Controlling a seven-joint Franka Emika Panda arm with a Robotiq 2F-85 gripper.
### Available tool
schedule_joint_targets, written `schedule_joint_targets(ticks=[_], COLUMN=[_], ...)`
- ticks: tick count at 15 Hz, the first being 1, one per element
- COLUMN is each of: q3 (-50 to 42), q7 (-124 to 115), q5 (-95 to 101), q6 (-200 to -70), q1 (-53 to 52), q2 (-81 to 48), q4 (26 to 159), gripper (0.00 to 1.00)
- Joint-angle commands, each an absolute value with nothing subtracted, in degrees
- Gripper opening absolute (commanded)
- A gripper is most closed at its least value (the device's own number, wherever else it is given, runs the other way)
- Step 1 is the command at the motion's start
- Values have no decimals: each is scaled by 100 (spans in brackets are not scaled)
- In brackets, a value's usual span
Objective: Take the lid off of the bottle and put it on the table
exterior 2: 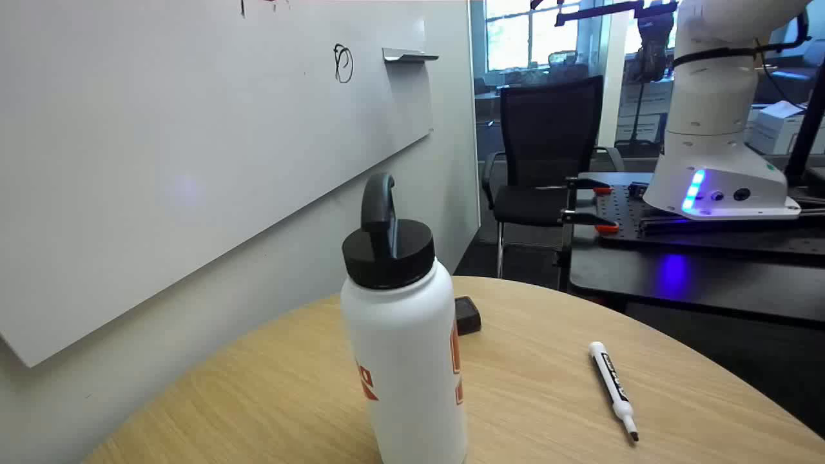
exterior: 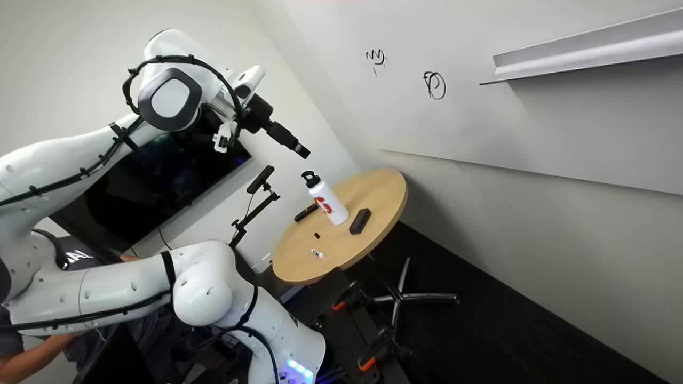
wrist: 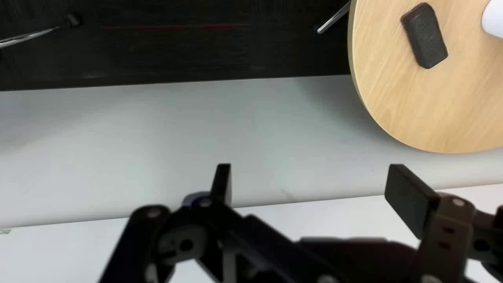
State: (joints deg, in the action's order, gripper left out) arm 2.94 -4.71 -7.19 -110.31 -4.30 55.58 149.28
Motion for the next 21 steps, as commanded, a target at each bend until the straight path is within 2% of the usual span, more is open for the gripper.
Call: schedule_joint_targets(ticks=[1, 8, 21], q3=[319, 369, 2003], q7=[-441, -374, 612], q5=[-748, -740, -711], q6=[-11018, -11047, -11367], q1=[-389, -459, -2417], q2=[5555, 5528, 4623], q4=[14917, 14890, 13948], gripper=[100, 100, 100])
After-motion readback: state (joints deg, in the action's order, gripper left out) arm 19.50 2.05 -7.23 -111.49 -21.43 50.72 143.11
